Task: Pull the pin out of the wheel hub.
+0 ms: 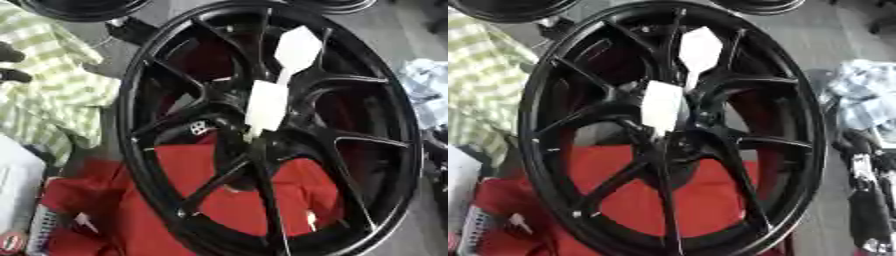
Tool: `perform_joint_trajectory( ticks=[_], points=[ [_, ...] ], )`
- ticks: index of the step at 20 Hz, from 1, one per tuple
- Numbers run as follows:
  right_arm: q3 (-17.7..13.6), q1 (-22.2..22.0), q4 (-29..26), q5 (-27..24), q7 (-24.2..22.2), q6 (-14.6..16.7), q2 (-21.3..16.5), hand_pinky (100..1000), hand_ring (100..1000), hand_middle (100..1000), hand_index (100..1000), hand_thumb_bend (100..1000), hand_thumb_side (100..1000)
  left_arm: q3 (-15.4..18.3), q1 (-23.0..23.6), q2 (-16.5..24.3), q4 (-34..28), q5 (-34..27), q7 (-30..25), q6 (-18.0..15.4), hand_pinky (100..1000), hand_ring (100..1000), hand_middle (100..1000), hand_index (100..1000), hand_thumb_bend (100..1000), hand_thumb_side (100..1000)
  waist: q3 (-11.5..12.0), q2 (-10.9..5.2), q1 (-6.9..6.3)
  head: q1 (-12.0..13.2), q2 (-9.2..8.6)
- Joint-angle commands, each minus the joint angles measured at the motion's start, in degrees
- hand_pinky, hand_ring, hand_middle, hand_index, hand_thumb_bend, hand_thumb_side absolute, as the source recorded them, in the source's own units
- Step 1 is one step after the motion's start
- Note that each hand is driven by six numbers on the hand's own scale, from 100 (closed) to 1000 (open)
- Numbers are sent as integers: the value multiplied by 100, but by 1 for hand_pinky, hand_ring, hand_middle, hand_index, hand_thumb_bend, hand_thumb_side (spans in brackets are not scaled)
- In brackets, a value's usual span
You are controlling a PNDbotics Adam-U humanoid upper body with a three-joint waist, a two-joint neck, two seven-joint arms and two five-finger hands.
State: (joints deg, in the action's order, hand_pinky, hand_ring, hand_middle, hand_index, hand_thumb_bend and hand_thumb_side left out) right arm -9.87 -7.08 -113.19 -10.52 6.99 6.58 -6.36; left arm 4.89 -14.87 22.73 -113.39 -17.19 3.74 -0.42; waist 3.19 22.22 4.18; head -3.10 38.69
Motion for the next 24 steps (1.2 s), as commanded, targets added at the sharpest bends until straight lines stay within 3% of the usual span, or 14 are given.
perform_joint_trajectory(
  ticks=[1, 6, 15, 16, 19, 24],
  points=[
    [-19, -7, -140, 4, -5, 45, -92, 1000, 837, 833, 809, 100, 570, 91, 39, 21, -120, 117, 138, 47, 575, 670, 590, 738, 100, 720, 3, -108, -14, -15, -73],
    [-60, -50, -140, -8, -18, 270, -290, 1000, 839, 834, 809, 100, 525, 83, 96, 7, -120, 150, 169, 69, 574, 669, 590, 738, 100, 722, 2, -111, -7, -34, -57],
    [-439, -370, -140, -355, 48, 1032, -1375, 1000, 840, 829, 808, 100, 470, 74, 129, 36, -120, 122, 127, 73, 575, 670, 590, 739, 100, 721, -38, -179, 8, -44, -13],
    [-491, -428, -140, -427, 56, 1131, -1481, 1000, 840, 829, 808, 100, 470, 77, 135, 40, -120, 118, 128, 74, 575, 670, 590, 739, 100, 721, -45, -184, 10, -38, -8],
    [-501, -740, -140, -665, 46, 1877, -1731, 1000, 841, 828, 808, 100, 470, 77, 138, 43, -120, 105, 124, 80, 575, 670, 591, 740, 100, 721, -58, -196, 16, -31, 11],
    [-611, -1094, -140, -941, -4, 2321, -2208, 1000, 843, 829, 809, 100, 470, 74, 145, 66, -120, 75, 112, 80, 570, 672, 591, 740, 100, 720, -72, -221, 26, -19, 30]
  ],
)
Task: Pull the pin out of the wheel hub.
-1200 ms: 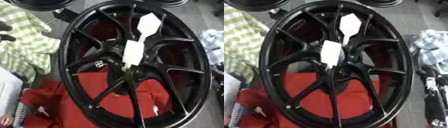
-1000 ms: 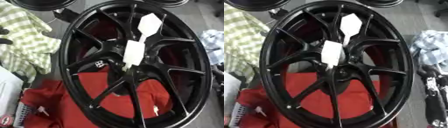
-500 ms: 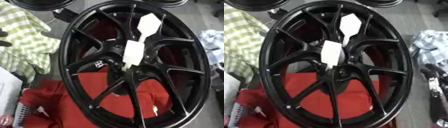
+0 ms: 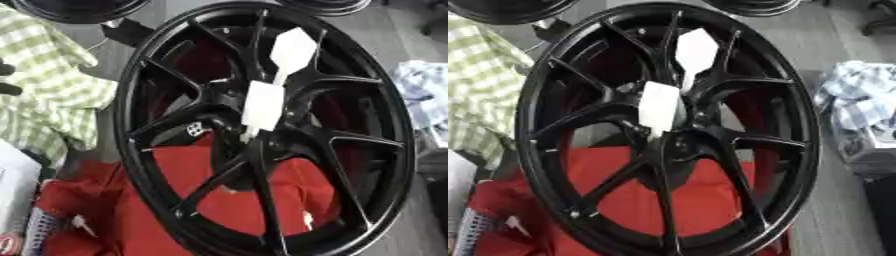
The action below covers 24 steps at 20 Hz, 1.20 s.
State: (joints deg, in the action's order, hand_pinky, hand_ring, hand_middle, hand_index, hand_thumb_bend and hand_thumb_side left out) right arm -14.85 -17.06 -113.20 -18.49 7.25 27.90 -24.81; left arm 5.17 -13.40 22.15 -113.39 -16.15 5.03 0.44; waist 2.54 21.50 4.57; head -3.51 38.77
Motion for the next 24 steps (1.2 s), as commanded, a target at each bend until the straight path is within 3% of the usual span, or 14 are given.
perform_joint_trajectory(
  ticks=[1, 9, 11, 15, 24],
  points=[
    [-130, -161, -139, -187, -60, 237, -469, 1000, 843, 829, 809, 100, 470, 46, -1, 131, -120, -32, -22, -7, 571, 671, 591, 740, 100, 720, -6, -152, -10, 22, 22],
    [-366, -538, -139, -670, -299, 403, -1420, 995, 844, 829, 810, 100, 470, 36, 0, 188, -120, -27, -38, -2, 573, 671, 591, 740, 100, 719, 3, -161, 25, 46, 32],
    [-467, -584, -139, -870, -315, 369, -1660, 997, 845, 830, 811, 100, 499, 30, 2, 204, -120, -20, -45, 4, 573, 671, 591, 741, 100, 719, 0, -162, 39, 50, 32],
    [-668, -647, -139, -1167, -332, 236, -2065, 995, 848, 833, 812, 100, 470, 29, 12, 241, -120, -2, -45, 3, 574, 671, 591, 741, 100, 719, -13, -163, 67, 66, 14],
    [-782, -306, -139, -1454, -343, -57, -2868, 989, 858, 838, 815, 100, 470, -13, 17, 324, -120, 50, -100, 17, 575, 672, 592, 742, 100, 717, -66, -163, 127, 76, 6]
  ],
)
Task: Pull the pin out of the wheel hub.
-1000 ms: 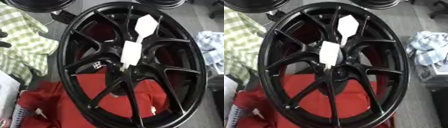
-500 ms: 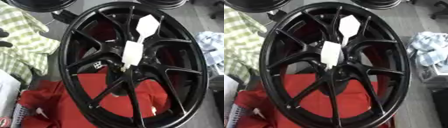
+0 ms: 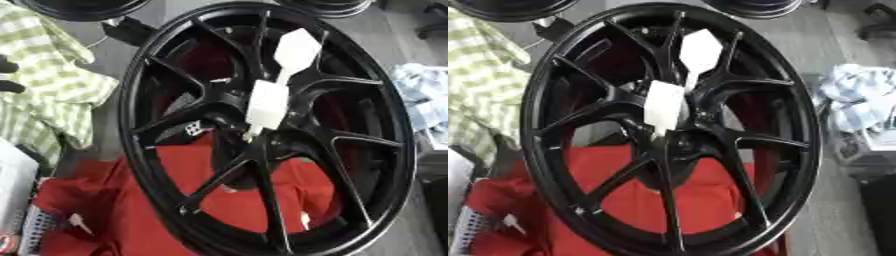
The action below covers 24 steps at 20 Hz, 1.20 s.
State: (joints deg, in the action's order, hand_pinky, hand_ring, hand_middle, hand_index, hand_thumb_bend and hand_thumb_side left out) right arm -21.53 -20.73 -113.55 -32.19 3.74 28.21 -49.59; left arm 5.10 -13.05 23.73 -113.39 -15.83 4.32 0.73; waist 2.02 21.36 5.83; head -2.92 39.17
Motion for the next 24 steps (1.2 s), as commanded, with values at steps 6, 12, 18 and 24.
perform_joint_trajectory(
  ticks=[6, 12, 18, 24],
  points=[
    [-57, 411, -104, 187, -45, -164, -891, 973, 862, 839, 817, 100, 470, 6, 15, 203, -120, 44, -27, -20, 575, 672, 592, 742, 100, 718, 21, -148, 53, -37, -29],
    [213, 772, -104, 728, -410, 117, -1172, 959, 862, 834, 814, 100, 435, -1, 19, 213, -120, 76, -31, -22, 575, 672, 592, 743, 100, 720, 108, -101, 80, -176, -17],
    [507, 1193, -104, 1044, -635, 269, -1431, 952, 861, 832, 813, 100, 421, -27, -44, 244, -120, 80, -64, -44, 575, 672, 592, 743, 100, 719, 217, -40, 86, -227, -52],
    [758, 1642, -104, 1091, -830, 324, -1606, 948, 863, 833, 813, 100, 404, -66, -117, 252, -120, 66, -107, -42, 575, 672, 593, 743, 100, 718, 363, 15, 136, -377, -107]
  ],
)
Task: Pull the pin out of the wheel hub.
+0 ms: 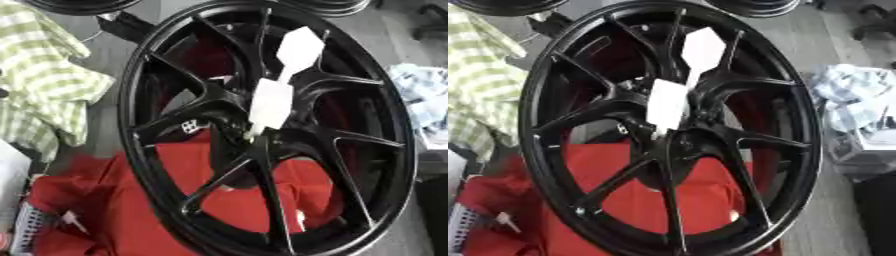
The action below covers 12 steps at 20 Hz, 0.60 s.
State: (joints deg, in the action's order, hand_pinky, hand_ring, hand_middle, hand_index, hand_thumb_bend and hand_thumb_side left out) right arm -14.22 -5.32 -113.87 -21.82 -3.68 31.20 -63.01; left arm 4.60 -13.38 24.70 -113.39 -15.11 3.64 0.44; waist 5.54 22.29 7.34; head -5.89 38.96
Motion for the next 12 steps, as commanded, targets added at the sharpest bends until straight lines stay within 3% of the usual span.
perform_joint_trajectory(
  ticks=[1, 12],
  points=[
    [69, 151, -72, 85, -132, 35, -270, 948, 863, 834, 813, 100, 398, -23, -105, 159, -120, -11, -49, -15, 575, 672, 593, 743, 100, 718, 43, -68, -5, -116, -98],
    [521, 440, -72, 928, -242, 197, -229, 949, 882, 856, 824, 100, 290, -54, -230, 130, -120, -45, -105, -6, 576, 671, 588, 744, 100, 722, 384, 19, 111, -424, -248]
  ],
)
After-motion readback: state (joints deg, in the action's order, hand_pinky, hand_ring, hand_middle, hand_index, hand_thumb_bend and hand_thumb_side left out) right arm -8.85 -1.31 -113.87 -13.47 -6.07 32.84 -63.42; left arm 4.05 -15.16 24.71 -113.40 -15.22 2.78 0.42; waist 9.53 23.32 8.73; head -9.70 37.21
